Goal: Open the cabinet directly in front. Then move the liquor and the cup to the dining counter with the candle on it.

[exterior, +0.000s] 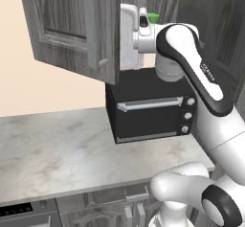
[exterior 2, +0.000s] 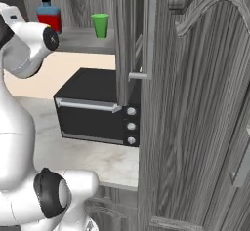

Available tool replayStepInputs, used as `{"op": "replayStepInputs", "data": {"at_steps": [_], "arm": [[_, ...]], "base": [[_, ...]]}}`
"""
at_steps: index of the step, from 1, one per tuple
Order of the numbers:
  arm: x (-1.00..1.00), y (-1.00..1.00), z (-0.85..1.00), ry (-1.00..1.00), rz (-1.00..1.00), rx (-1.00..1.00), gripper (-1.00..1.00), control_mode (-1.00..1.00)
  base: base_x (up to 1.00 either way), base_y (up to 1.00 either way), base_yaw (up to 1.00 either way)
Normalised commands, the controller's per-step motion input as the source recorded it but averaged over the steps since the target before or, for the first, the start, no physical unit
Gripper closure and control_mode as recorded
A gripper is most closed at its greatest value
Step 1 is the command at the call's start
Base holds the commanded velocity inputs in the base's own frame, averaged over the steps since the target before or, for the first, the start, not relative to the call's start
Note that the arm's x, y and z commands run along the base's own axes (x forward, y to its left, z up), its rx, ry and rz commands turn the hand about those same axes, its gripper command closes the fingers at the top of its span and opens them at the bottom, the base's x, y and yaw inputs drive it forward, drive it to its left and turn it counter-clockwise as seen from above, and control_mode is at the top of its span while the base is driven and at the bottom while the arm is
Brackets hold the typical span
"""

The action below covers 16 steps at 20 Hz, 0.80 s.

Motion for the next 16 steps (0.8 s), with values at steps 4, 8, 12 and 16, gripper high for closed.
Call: {"op": "replayStepInputs", "data": {"at_steps": [4,8,12,16], "arm": [[-0.84,0.92,0.0,-0.28,0.04,-0.07,-1.0,-1.0],[-0.19,0.99,0.0,-0.07,0.03,-0.01,-1.0,-1.0],[-0.01,1.0,0.0,0.0,0.04,-0.01,-1.0,-1.0],[0.0,0.95,0.0,0.0,0.06,-0.02,-1.0,-1.0]], "base": [[0.0,0.0,0.0],[0.0,0.0,0.0],[0.0,0.0,0.0],[0.0,0.0,0.0]]}}
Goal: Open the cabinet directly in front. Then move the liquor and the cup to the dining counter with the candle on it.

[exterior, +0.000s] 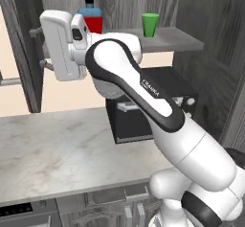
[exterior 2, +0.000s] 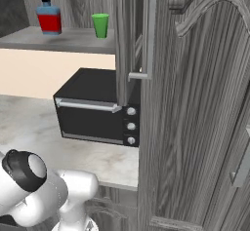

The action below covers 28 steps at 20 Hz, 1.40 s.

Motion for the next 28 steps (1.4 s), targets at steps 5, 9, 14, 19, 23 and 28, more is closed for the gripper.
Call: {"op": "replayStepInputs", "data": {"at_steps": [5,9,14,19,23,28], "arm": [[0.0,0.48,0.0,0.0,0.02,-0.02,-1.0,-1.0],[0.0,0.14,0.0,0.0,0.0,0.0,-1.0,-1.0],[0.0,0.0,0.0,0.0,0.0,0.0,-1.0,-1.0],[-0.33,-0.18,-0.02,0.0,-0.15,0.0,-1.0,-1.0],[-0.62,-0.68,-0.09,0.0,-0.39,0.09,-1.0,-1.0],[-0.37,-0.76,0.0,0.02,-0.5,0.14,-1.0,-1.0]], "base": [[0.0,0.0,0.0],[0.0,0.0,0.0],[0.0,0.0,0.0],[0.0,0.0,0.0],[0.0,0.0,0.0],[0.0,0.0,0.0]]}}
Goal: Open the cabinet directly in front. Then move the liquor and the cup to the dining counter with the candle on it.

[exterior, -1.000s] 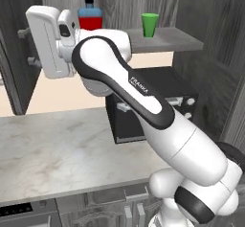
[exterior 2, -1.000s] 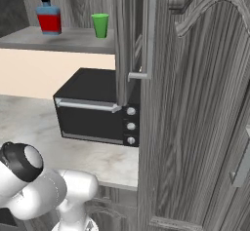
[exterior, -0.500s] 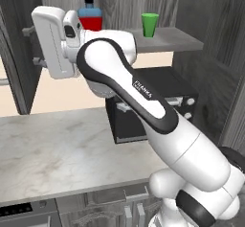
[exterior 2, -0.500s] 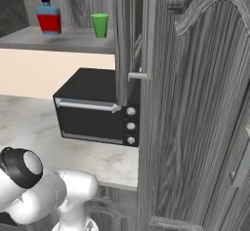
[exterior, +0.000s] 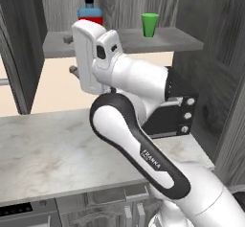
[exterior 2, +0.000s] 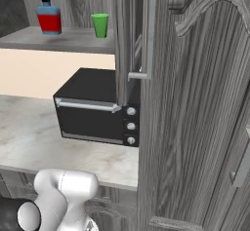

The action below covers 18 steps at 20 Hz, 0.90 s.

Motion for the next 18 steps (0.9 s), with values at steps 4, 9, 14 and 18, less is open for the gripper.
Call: {"op": "replayStepInputs", "data": {"at_steps": [4,9,14,18], "arm": [[-0.04,-0.69,0.14,0.2,-0.51,0.16,-1.0,-1.0],[0.0,-0.68,0.36,0.36,-0.43,0.15,-1.0,-1.0],[0.0,-0.7,0.56,0.42,-0.29,0.25,-1.0,-1.0],[0.0,-0.56,0.21,0.44,-0.18,0.3,-1.0,-1.0]], "base": [[0.0,0.0,0.0],[0.0,0.0,0.0],[0.0,0.0,0.0],[0.0,0.0,0.0]]}}
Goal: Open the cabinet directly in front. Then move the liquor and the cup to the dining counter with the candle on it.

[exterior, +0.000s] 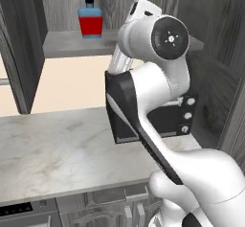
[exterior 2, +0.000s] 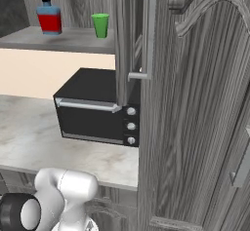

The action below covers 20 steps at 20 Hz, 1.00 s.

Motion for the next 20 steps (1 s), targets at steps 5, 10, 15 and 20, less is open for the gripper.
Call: {"op": "replayStepInputs", "data": {"at_steps": [5,10,15,20], "arm": [[0.0,-0.61,-0.18,0.34,-0.11,0.41,-1.0,-1.0],[0.0,-0.37,-0.46,0.07,-0.1,0.55,-1.0,-1.0],[0.07,-0.16,-0.42,-0.06,-0.2,0.59,-1.0,-1.0],[0.14,-0.03,-0.21,-0.07,-0.31,0.42,-1.0,-1.0]], "base": [[0.0,0.0,0.0],[0.0,0.0,0.0],[0.0,0.0,0.0],[0.0,0.0,0.0]]}}
